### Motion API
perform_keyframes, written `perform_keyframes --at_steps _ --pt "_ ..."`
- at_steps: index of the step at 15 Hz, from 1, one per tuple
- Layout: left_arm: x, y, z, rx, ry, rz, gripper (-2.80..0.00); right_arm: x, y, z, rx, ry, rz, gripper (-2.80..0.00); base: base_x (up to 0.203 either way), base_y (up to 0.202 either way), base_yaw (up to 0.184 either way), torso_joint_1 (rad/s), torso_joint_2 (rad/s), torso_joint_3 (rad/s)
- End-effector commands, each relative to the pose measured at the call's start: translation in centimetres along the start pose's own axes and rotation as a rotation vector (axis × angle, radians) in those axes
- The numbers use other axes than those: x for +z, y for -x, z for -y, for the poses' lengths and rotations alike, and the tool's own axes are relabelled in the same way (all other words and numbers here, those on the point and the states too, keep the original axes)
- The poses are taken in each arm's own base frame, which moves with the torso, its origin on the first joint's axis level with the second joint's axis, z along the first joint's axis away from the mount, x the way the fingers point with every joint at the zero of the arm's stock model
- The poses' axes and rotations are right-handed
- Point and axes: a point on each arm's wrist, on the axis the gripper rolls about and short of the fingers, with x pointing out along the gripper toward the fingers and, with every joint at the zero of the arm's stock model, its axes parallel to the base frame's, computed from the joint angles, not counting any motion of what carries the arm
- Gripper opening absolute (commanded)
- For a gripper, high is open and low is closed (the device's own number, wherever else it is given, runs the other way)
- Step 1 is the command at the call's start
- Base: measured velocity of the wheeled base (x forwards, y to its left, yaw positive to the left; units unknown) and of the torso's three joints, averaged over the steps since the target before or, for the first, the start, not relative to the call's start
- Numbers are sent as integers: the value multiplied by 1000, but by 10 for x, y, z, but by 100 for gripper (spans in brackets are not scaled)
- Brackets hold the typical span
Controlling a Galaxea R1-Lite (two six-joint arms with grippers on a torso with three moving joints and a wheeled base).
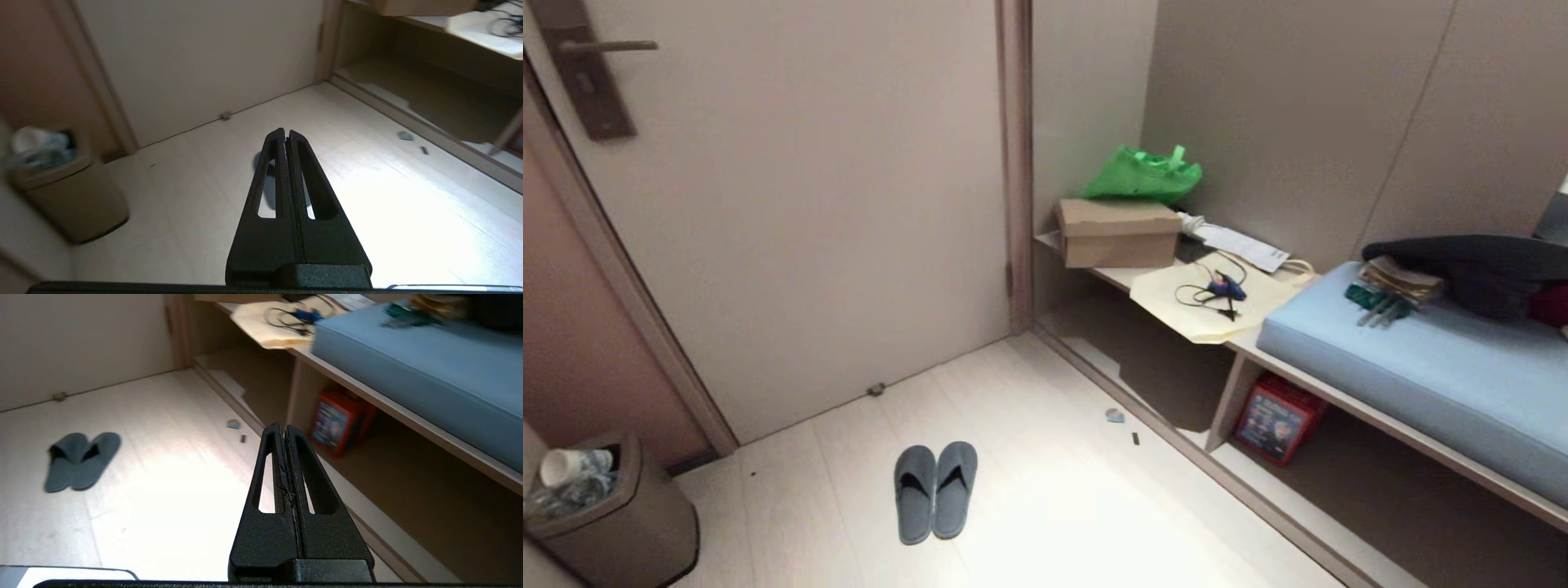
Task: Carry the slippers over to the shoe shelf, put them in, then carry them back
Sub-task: Pick up the slippers on the floor
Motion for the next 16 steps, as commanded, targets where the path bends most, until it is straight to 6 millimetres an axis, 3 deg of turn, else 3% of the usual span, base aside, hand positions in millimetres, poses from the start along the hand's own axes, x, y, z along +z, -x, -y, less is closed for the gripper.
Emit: perform_keyframes --at_steps 1,10,16 --pt "-2 0 0 0 0 -6 -280 0 0 0 0 0 -1 -280 2 -8 155 2 6 2" --pt "-2 0 0 1 2 -5 -280 0 0 0 0 -1 -1 -280 0 -1 24 1 1 0" --pt "-2 0 0 0 2 -5 -280 0 0 0 0 -3 -1 -280 172 0 -1 -1 2 4"
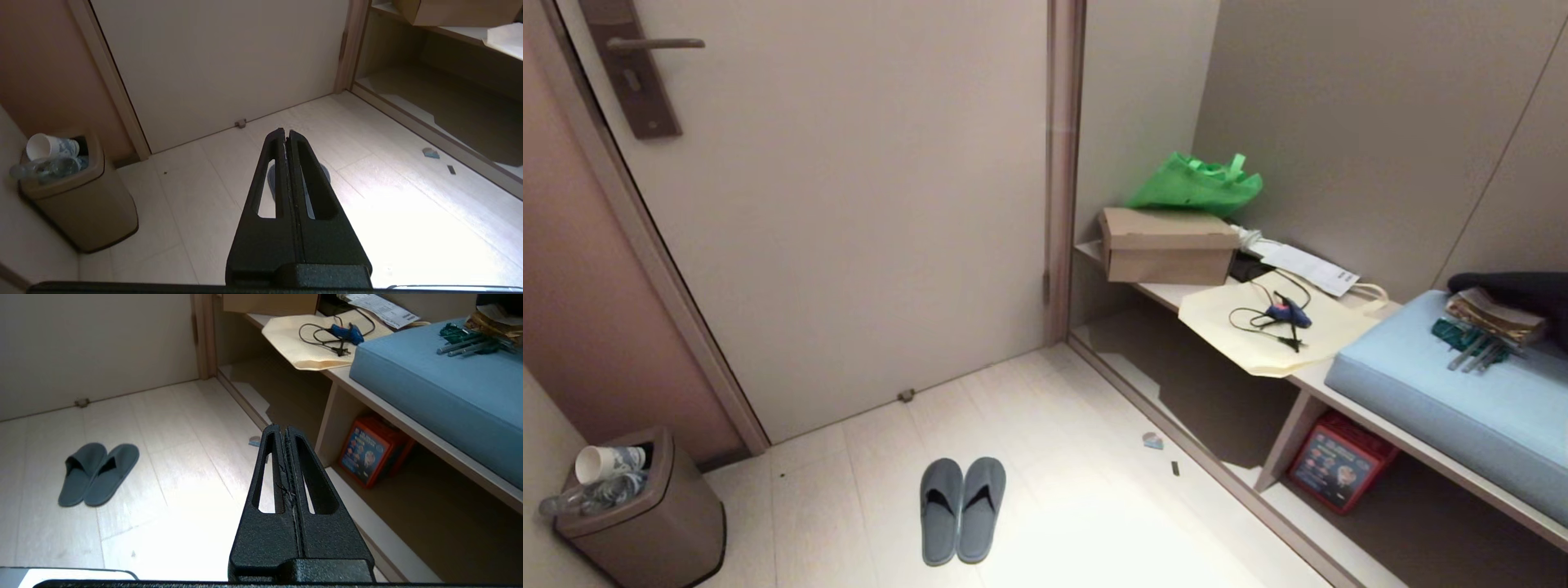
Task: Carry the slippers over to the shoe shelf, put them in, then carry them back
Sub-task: Pick up the slippers on the floor
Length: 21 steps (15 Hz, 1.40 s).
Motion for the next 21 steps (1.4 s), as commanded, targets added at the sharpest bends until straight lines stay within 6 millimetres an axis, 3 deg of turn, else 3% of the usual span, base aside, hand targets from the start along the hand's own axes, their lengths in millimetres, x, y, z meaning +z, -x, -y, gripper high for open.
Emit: perform_keyframes --at_steps 1,7,21 --pt "-2 0 0 0 1 -6 -280 0 0 0 0 1 -1 -280 194 0 -2 -2 -2 -2" --pt "-2 0 0 0 2 -6 -280 0 0 0 0 2 -1 -280 178 0 -1 4 4 0" --pt "-2 0 0 0 2 -6 -280 0 0 0 0 4 -1 -280 0 0 0 0 0 0"
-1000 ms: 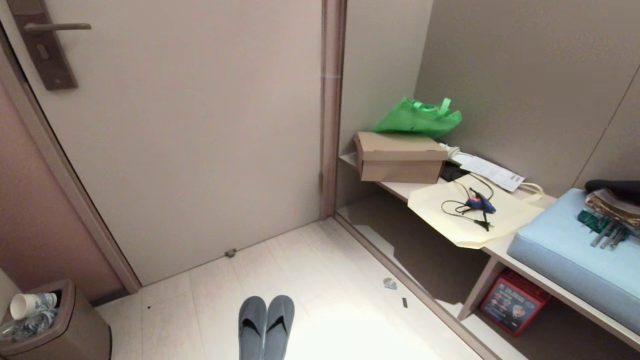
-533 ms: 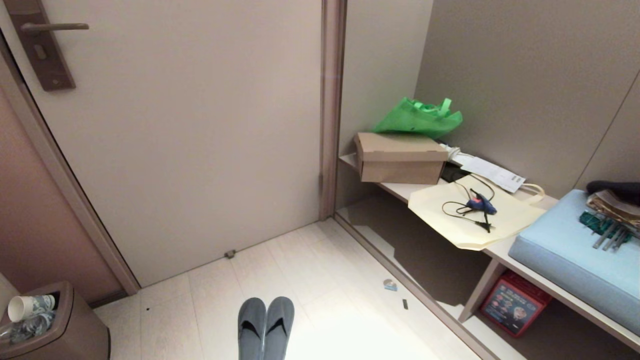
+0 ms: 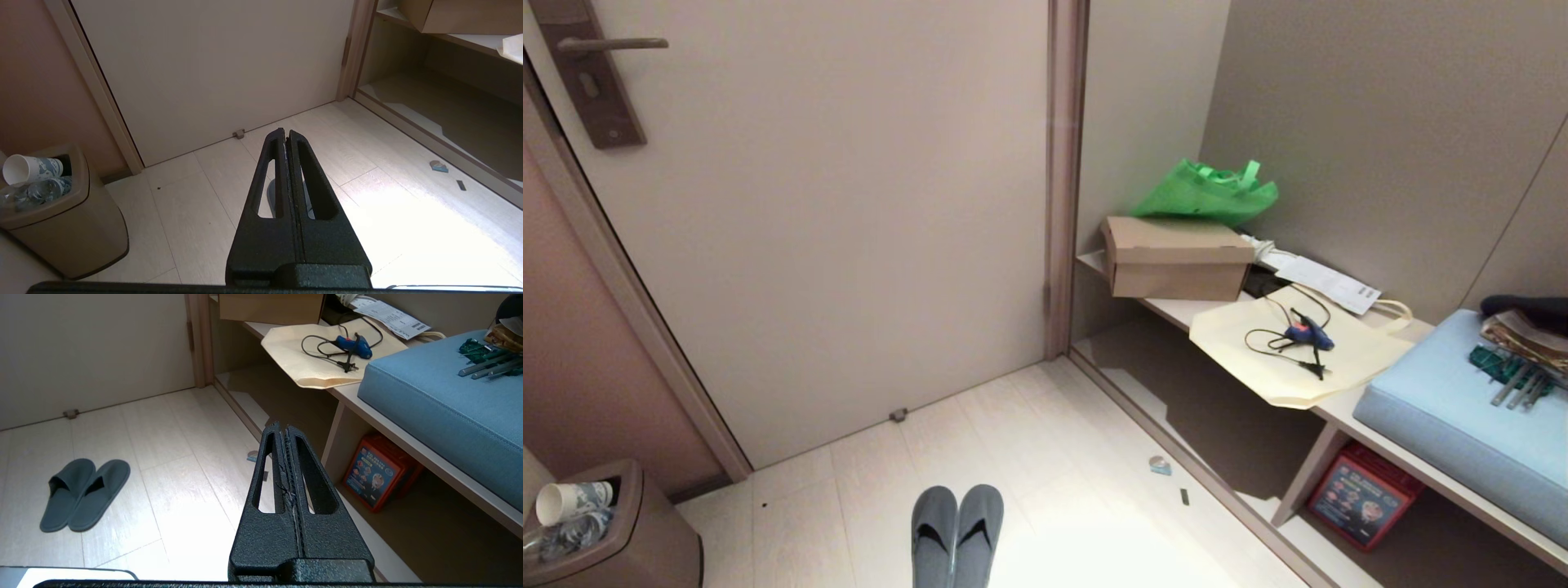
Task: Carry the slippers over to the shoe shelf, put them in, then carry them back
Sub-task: Pick up the slippers on the floor
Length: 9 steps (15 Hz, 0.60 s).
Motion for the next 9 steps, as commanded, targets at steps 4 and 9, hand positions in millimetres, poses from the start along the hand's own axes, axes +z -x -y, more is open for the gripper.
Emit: perform_keyframes --at_steps 4,9 --pt "-2 0 0 1 0 -7 -280 0 0 0 0 -1 0 -280 0 0 0 0 0 0" --pt "-2 0 0 0 0 -7 -280 0 0 0 0 -1 0 -280 -1 -129 0 1 3 1"
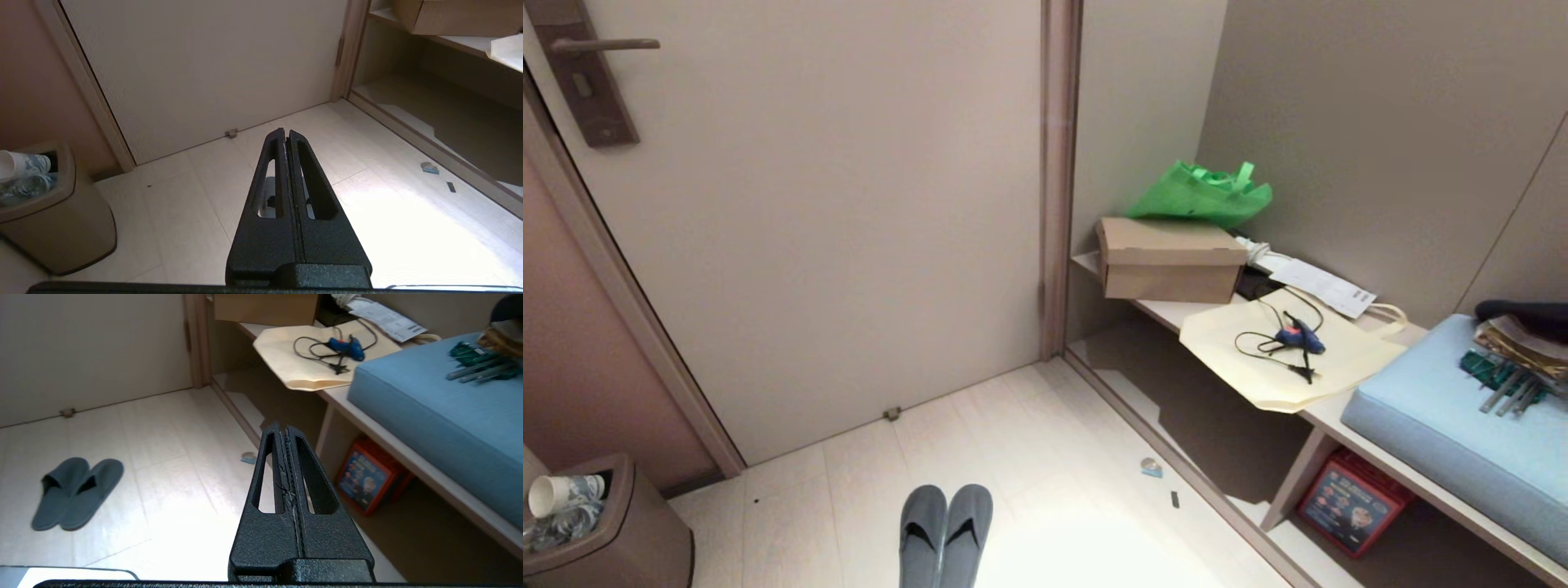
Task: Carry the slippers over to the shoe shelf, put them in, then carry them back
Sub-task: Pick up the slippers on the floor
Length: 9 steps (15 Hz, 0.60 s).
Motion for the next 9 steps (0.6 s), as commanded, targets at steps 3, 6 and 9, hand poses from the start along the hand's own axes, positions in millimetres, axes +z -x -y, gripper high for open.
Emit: perform_keyframes --at_steps 3,6,9 --pt "-2 0 0 0 0 -7 -280 0 0 0 0 1 -2 -280 0 -196 0 2 2 3" --pt "-2 0 0 1 0 -7 -280 0 0 0 1 0 -2 -280 0 -196 4 4 3 1" --pt "-2 0 0 0 1 -7 -280 0 0 0 0 -1 -2 -280 0 -197 3 2 3 0"
